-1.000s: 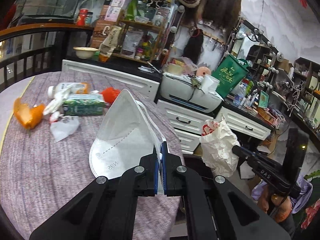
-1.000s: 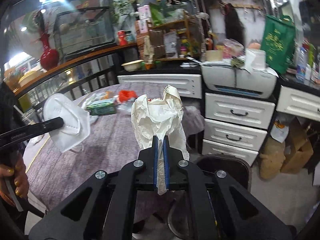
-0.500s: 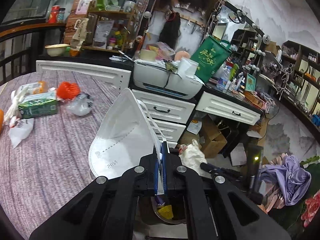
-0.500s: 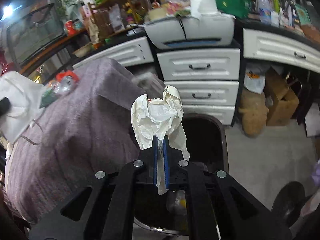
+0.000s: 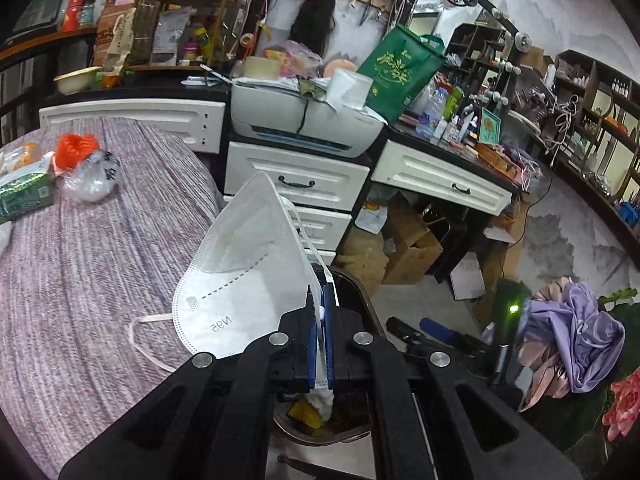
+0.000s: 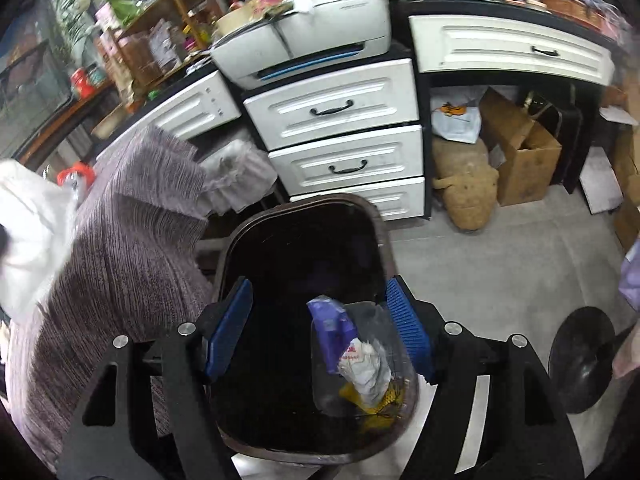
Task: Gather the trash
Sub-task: 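Open the right tool over the bin while the left tool drops the mask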
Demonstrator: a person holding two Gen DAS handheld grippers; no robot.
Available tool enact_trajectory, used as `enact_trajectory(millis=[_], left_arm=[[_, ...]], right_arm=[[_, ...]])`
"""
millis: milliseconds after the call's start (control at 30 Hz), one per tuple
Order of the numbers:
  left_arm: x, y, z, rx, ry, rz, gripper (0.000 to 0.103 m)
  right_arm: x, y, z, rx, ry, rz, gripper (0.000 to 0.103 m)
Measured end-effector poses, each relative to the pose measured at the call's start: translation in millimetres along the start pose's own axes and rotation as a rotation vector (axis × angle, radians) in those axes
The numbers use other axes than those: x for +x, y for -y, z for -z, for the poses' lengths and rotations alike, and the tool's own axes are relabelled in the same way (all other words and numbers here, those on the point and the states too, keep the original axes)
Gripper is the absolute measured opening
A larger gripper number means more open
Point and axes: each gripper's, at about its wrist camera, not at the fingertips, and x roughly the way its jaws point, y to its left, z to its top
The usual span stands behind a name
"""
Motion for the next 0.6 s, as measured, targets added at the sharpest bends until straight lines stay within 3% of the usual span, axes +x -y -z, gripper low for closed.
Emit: enact_trajectory(millis=[300,600], left_arm=[[40,20,8,0.037,-0.088,0.017,0.004],[84,37,23,0.041,-0.219,0.067,0.004]], right_arm=[[-67,9,-8,0.000,0.209,0.036,0.084],[-108,13,-13,0.014,0.316,0.031,0.085]])
